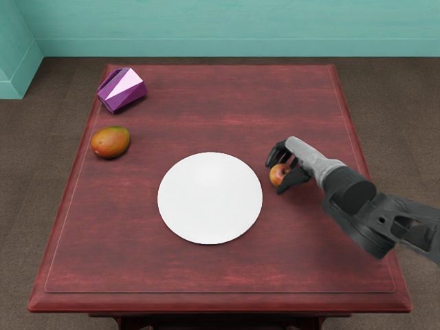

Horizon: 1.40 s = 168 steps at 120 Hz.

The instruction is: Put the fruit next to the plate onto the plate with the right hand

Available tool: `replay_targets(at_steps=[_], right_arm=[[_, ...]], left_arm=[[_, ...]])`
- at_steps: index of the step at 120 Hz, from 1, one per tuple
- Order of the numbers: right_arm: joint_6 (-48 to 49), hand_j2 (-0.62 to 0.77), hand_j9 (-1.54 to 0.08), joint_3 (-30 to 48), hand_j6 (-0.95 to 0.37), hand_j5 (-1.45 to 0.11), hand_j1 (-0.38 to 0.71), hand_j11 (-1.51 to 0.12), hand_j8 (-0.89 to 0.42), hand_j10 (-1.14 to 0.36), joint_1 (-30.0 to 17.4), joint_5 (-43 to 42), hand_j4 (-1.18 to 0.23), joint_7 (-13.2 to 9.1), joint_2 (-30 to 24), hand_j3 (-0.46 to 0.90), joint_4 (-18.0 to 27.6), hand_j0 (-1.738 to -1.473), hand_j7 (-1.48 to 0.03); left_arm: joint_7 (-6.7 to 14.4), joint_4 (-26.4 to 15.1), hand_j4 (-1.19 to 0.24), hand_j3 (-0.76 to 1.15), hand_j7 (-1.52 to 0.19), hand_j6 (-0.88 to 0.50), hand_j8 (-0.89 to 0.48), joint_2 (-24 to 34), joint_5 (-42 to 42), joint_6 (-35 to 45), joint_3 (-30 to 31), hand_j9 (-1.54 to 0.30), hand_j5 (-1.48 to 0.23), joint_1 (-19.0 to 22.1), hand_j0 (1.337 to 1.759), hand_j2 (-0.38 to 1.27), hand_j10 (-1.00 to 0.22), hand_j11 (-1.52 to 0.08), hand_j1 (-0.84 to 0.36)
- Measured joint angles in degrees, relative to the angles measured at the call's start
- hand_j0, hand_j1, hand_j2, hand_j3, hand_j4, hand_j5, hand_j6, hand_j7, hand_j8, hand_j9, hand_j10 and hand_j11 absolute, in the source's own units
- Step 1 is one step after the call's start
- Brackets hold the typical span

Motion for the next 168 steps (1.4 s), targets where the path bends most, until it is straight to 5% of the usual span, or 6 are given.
replay_targets(at_steps=[42, 88, 120, 143, 168], right_arm=[[12.9, 0.53, -1.00, 7.8, -0.54, -1.02, 0.36, -1.01, -0.38, -0.51, 2.6, 12.2, -0.71, 0.0, 3.7, 0.00, 0.3, -1.656, -0.96], [14.2, 0.56, -0.99, 5.8, -0.52, -1.03, 0.38, -1.00, -0.37, -0.49, 2.8, 5.5, -0.71, 0.0, 15.1, 0.00, -4.3, -1.656, -0.97], [14.1, 0.39, -0.94, 3.5, -0.54, -0.96, 0.32, -0.95, -0.40, -0.52, 4.0, 3.8, -0.69, 0.0, 18.1, 0.00, -6.9, -1.656, -0.92], [14.0, 0.13, -0.71, 3.1, -0.48, -0.72, 0.22, -0.71, -0.41, -0.46, 4.5, 4.0, -0.53, 0.0, 17.9, 0.00, -7.2, -1.657, -0.70], [14.7, 0.01, -0.48, 4.3, -0.35, -0.49, 0.06, -0.48, -0.32, -0.34, 4.7, 7.8, -0.37, 0.0, 15.8, 0.00, -7.0, -1.658, -0.48]], left_arm=[[0.0, 0.0, -0.24, 0.00, -0.32, -0.24, -0.24, 0.0, 0.0, 0.0, 0.0, -0.32, -0.32, 0.0, 1.658, 0.05, -0.24, -0.32, 0.06], [0.0, 0.0, -0.24, 0.00, -0.32, -0.24, -0.24, 0.0, 0.0, 0.0, 0.0, -0.32, -0.32, 0.0, 1.658, 0.05, -0.24, -0.32, 0.06], [0.0, 0.0, -0.24, 0.00, -0.32, -0.24, -0.24, 0.0, 0.0, 0.0, 0.0, -0.32, -0.32, 0.0, 1.658, 0.05, -0.24, -0.32, 0.06], [0.0, 0.0, -0.24, 0.00, -0.32, -0.24, -0.24, 0.0, 0.0, 0.0, 0.0, -0.32, -0.32, 0.0, 1.658, 0.05, -0.24, -0.32, 0.06], [0.0, 0.0, -0.24, 0.00, -0.32, -0.24, -0.24, 0.0, 0.0, 0.0, 0.0, -0.32, -0.32, 0.0, 1.658, 0.05, -0.24, -0.32, 0.06]])
